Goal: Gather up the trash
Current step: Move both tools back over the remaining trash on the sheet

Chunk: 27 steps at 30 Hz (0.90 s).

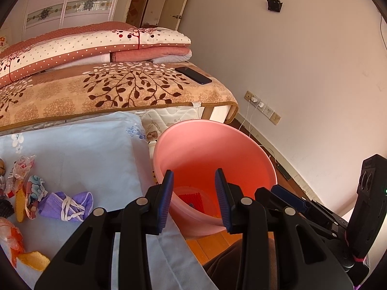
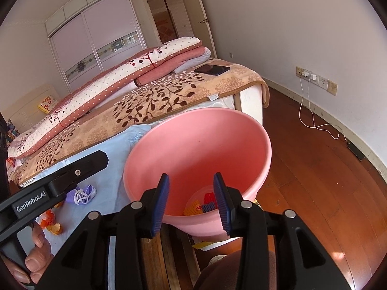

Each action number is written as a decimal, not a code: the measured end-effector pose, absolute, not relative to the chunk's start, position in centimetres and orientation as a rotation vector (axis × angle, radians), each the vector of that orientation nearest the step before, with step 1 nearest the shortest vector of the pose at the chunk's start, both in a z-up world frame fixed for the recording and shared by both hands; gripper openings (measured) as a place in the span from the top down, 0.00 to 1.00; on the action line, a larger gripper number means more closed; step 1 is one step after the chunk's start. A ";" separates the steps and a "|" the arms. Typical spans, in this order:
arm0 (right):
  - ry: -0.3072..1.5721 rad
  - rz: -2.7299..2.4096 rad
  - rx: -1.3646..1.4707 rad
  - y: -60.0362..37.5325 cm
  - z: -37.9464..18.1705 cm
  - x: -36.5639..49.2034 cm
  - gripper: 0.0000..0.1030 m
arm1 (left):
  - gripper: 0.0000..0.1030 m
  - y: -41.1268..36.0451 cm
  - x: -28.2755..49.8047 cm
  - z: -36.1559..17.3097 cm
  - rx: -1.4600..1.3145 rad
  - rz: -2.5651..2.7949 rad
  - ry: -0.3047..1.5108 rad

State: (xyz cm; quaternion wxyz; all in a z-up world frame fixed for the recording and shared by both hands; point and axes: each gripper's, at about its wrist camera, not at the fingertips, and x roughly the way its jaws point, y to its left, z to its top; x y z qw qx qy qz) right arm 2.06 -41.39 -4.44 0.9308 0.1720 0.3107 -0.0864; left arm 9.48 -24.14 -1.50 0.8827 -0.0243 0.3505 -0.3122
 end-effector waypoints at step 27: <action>0.701 0.053 0.253 -30.0 -3.6 2.0 0.60 | 0.65 -13.9 6.3 0.5 -0.018 -0.517 0.680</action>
